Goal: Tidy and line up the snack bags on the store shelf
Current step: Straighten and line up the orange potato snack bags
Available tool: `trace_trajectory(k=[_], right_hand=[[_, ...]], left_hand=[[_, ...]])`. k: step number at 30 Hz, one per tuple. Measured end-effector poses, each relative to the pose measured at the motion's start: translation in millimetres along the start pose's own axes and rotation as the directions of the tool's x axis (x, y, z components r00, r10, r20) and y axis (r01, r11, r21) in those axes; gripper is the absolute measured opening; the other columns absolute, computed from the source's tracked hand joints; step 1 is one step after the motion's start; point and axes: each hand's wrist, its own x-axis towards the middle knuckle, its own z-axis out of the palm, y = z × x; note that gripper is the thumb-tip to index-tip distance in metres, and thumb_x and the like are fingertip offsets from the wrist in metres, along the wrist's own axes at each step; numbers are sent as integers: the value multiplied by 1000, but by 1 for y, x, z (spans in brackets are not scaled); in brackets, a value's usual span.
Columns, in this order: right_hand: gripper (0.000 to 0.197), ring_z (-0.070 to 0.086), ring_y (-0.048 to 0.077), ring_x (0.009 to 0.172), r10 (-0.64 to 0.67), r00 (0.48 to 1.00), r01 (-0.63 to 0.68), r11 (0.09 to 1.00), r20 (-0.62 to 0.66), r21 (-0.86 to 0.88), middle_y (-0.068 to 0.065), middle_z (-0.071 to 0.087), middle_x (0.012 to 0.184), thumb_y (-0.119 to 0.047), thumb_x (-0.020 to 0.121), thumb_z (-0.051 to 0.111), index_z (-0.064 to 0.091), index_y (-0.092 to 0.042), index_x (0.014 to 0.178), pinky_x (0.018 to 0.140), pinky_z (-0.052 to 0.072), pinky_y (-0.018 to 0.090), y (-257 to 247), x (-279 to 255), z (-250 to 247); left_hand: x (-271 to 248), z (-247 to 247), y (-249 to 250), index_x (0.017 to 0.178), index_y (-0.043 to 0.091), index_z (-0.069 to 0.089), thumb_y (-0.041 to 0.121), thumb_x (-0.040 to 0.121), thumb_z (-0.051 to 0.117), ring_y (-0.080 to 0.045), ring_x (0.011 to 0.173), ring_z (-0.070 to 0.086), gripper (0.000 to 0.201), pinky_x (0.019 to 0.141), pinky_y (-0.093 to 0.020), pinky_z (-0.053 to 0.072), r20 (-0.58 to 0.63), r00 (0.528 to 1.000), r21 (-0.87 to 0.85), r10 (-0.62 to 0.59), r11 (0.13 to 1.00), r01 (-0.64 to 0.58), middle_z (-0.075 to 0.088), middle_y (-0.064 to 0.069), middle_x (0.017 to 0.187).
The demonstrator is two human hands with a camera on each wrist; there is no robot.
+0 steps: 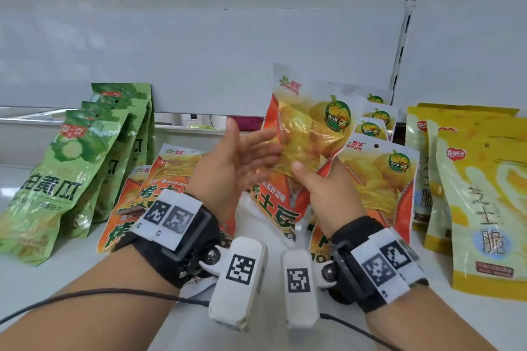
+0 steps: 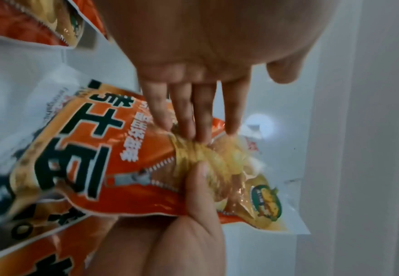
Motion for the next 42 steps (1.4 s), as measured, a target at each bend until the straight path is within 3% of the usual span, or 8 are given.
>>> trace_trajectory(k=[2, 5, 8, 14, 25, 31, 36, 42], right_hand=[[23, 65, 20, 102, 35, 998, -32, 998, -47, 60, -7, 68, 108, -23, 86, 65, 59, -44, 95, 91, 51, 48, 2, 3, -3], [19, 69, 25, 95, 90, 996, -84, 978, -22, 190, -1, 71, 103, -25, 85, 66, 62, -40, 96, 85, 54, 52, 1, 3, -1], [16, 71, 24, 86, 83, 996, -75, 980, -35, 185, 0, 73, 96, -28, 84, 67, 63, -31, 99, 79, 56, 50, -3, 1, -1], [30, 60, 5, 97, -2, 981, 33, 987, -195, 156, -10, 61, 103, -22, 83, 68, 49, -31, 104, 78, 45, 20, -21, 4, -19], [39, 50, 14, 101, 81, 927, -141, 980, -366, -142, -1, 48, 118, -20, 83, 65, 45, -24, 116, 76, 40, 24, -14, 3, -93], [51, 52, 17, 97, 188, 916, -266, 946, -354, -187, 0, 47, 117, -20, 83, 64, 40, -20, 128, 67, 42, 27, -7, -8, -109], [60, 54, 14, 85, 287, 901, -364, 908, -325, -207, 1, 48, 112, -25, 81, 64, 34, -23, 132, 65, 44, 29, -6, -9, -119], [53, 57, 24, 102, 300, 889, -343, 937, -347, -69, 1, 51, 112, -24, 79, 66, 39, -25, 124, 92, 48, 47, -8, -9, -119]], left_hand=[[0, -3, -1, 111, 26, 65, 47, 87, 52, -14, 92, 63, 34, 79, -31, 51, -122, 990, 176, 72, 983, -50, 69, 5, 102], [-3, -13, -9, 126, 25, 51, 32, 75, 70, -22, 92, 69, 55, 72, -33, 55, -70, 997, 282, -37, 958, 55, 67, -2, 112], [-10, -15, -14, 107, 14, 62, 23, 85, 66, -24, 76, 73, 24, 57, -30, 55, -56, 993, 318, -100, 942, 113, 75, -9, 90], [-9, -14, -15, 95, 15, 64, 21, 88, 66, -26, 66, 72, 10, 54, -33, 56, -253, 966, 268, -55, 955, 125, 75, -9, 77], [10, -3, -24, 143, 25, 29, 20, 85, 64, -36, 116, 55, 67, 97, -52, 48, -475, 880, 451, -15, 854, 259, 48, -14, 135], [12, 36, -34, 106, 28, 56, 23, 89, 61, -11, 86, 58, 18, 57, -18, 46, -278, 960, 562, 31, 816, 137, 59, -1, 117], [11, 65, -49, 117, 19, 58, 24, 90, 61, -21, 91, 61, 28, 84, -40, 51, -126, 983, 502, -134, 846, 179, 64, -4, 105], [13, 81, -55, 131, 20, 46, 40, 89, 61, -22, 93, 64, 49, 79, -36, 50, -115, 973, 346, -203, 909, 230, 66, -8, 110]])
